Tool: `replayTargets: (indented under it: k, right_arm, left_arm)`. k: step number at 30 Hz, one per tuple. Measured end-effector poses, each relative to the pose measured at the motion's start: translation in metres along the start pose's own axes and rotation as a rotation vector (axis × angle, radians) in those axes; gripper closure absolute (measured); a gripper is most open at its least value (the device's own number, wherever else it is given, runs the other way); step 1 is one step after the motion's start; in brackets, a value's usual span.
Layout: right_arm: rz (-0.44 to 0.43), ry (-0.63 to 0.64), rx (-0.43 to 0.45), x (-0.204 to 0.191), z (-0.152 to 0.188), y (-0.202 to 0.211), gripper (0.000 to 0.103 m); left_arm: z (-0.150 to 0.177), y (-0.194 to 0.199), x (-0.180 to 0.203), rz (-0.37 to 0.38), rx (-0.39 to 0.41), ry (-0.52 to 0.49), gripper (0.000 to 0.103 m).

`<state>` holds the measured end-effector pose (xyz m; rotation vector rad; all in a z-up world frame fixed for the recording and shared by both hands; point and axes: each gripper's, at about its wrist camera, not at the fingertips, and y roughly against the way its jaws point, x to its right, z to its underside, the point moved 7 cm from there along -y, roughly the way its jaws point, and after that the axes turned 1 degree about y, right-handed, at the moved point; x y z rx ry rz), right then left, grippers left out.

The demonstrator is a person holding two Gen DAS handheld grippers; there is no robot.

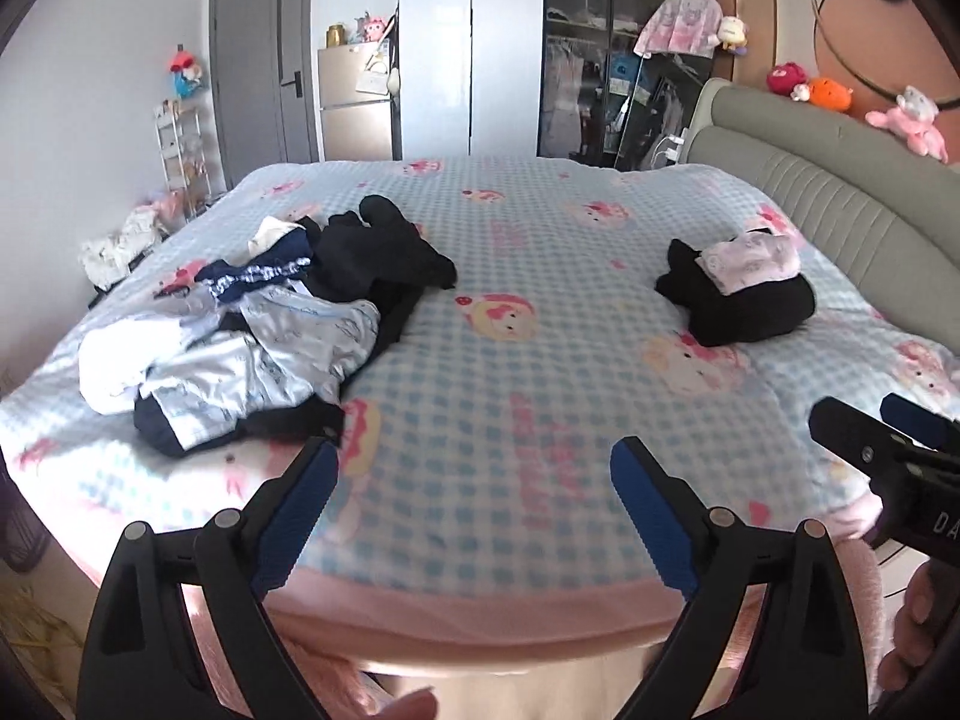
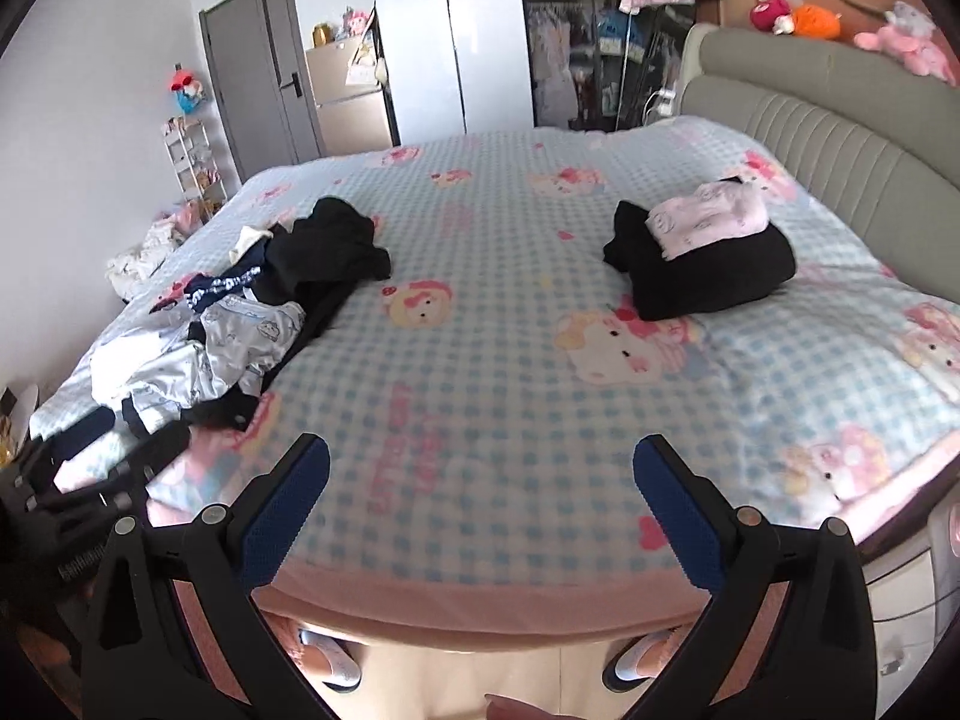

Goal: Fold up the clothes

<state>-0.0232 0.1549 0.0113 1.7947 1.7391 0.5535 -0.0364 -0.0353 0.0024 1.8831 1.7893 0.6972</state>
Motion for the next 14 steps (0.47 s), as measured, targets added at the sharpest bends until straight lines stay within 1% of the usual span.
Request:
replayTargets:
  k: [2,4,7,10,14]
  right_arm:
    - [-0.007,-0.035,0.006,0.004,0.008,0.009,0.0]
    - [-0.026,-0.051,-0.008,0.007,0.016,0.011,0.0]
    - [-0.029,-0.056,-0.02,0.013,0.023,0.011,0.0]
    - [-0.033,-0.072,-0.039,0.02,0.029,0.006,0.0]
    - [-0.075,-0.096,-0.086,0.022,0.038,-0.007,0.0]
  left_arm:
    - [0.007,0.004,0.004,0.012,-0.009,0.016,0.009]
    - [0.014,0.008,0.008,0.019,-0.016,0.029,0.009]
    - [0.02,0.008,0.009,-0.003,-0.018,0.019,0.009]
    - [0.02,0.007,0.004,-0.014,-0.016,0.033,0.009]
    - [0.019,0.005,-0.005,-0.017,-0.013,0.06,0.009]
